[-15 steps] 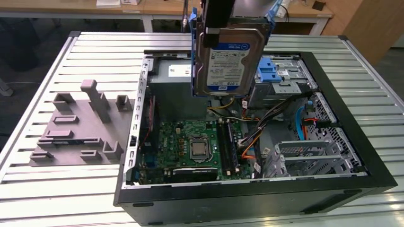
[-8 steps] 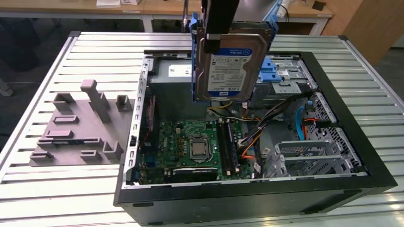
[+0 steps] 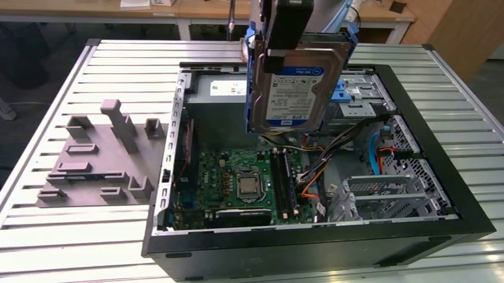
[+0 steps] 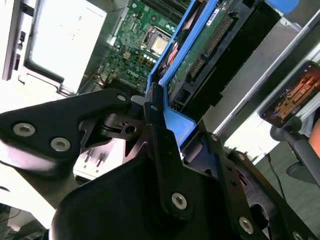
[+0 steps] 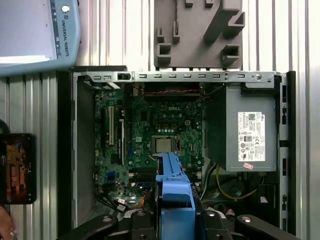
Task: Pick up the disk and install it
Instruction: 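Insert the disk into the insertion slot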
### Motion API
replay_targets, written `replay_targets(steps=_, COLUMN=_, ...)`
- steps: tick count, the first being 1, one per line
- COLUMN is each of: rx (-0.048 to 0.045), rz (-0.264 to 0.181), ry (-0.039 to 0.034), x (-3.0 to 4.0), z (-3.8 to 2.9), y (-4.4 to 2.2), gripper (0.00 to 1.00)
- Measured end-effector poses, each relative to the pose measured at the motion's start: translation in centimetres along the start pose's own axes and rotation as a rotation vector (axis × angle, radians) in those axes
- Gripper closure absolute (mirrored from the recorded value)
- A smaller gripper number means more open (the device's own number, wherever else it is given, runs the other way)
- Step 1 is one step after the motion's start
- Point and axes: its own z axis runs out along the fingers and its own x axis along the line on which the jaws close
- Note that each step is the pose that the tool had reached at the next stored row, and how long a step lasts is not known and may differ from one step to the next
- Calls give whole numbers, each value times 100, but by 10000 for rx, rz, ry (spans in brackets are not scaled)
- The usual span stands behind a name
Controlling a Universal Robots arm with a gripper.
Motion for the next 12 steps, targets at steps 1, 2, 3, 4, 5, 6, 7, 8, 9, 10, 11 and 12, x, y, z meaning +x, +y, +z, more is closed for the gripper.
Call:
replay_targets(steps=1, rx=0, rz=0, ry=-1, x=31, z=3, y=-1, gripper=64)
replay_targets(steps=2, rx=0, rz=0, ry=-1, x=65, z=5, y=-1, gripper=64)
replay_targets(steps=3, rx=0, rz=1, ry=0, x=98, z=7, y=-2, gripper=64)
replay_targets(steps=4, rx=1, rz=0, ry=-1, x=131, z=9, y=-3, gripper=64)
replay_targets(steps=5, rx=1, rz=0, ry=-1, x=162, z=11, y=-4, gripper=64)
replay_targets(steps=6, rx=1, rz=-1, ry=-1, x=192, z=13, y=-6, gripper=64)
replay_targets(steps=7, rx=0, rz=0, ry=0, x=214, z=14, y=-10, gripper=64)
replay_targets(steps=8, rx=0, rz=1, ry=0, x=232, z=15, y=-21, gripper=64)
replay_targets(steps=9, rx=0, rz=0, ry=0, x=247, z=16, y=-36, gripper=64)
replay_targets(steps=10, rx=1, rz=0, ry=-1, x=258, z=18, y=-58, gripper=64)
replay_targets(steps=11, rx=1, rz=1, ry=0, x=266, z=19, y=-83, gripper=64)
replay_targets(steps=12, rx=0, rz=0, ry=1, x=274, z=20, y=-112, gripper=64)
